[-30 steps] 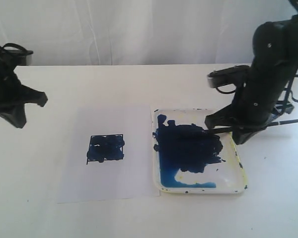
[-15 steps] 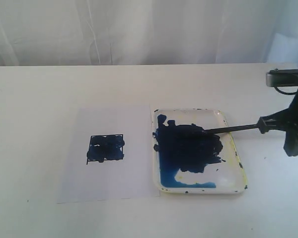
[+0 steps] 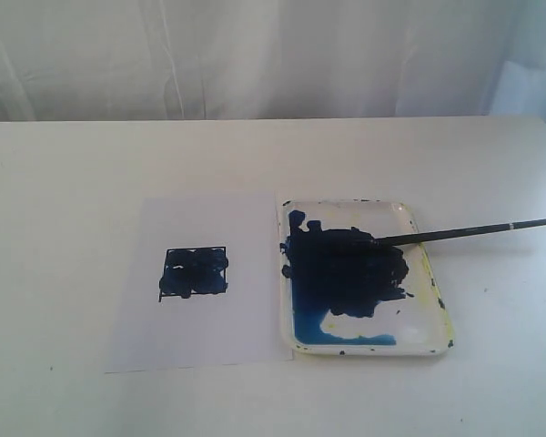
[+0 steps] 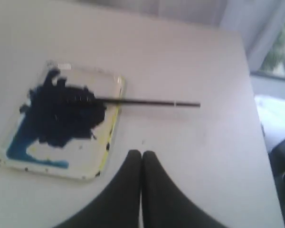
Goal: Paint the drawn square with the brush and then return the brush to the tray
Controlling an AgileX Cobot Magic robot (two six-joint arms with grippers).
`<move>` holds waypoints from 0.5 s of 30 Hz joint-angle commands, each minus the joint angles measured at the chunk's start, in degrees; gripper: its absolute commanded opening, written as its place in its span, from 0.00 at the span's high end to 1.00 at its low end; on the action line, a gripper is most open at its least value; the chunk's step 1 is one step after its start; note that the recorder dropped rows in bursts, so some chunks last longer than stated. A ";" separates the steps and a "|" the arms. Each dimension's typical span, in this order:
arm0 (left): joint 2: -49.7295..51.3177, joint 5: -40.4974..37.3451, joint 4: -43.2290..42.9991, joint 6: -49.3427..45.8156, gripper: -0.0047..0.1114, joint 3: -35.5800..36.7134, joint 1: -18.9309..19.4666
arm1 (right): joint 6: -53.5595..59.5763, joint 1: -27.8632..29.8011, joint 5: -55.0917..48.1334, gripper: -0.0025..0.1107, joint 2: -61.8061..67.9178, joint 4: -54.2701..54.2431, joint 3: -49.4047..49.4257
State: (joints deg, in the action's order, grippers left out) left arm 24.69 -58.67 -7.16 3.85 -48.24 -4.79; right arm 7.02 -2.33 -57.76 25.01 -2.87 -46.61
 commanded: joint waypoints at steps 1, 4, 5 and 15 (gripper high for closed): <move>-10.90 -1.57 0.05 -0.02 0.96 0.40 0.11 | 0.67 0.12 1.71 0.98 -11.41 -0.09 0.98; -16.62 -2.62 -0.06 -0.16 0.96 0.40 0.11 | 0.67 0.12 1.50 0.98 -17.13 -0.09 1.12; -18.60 -2.74 -0.06 -0.93 0.96 0.40 0.11 | 0.67 0.12 1.75 0.98 -18.66 0.09 1.43; -24.69 -1.96 0.52 -0.92 0.96 6.35 -0.01 | 0.34 0.12 10.42 0.98 -25.01 0.01 9.66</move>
State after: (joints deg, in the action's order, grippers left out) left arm 0.17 -61.09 -7.05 2.93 -43.74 -4.79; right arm 7.02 -2.33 -50.90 0.14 -2.76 -38.82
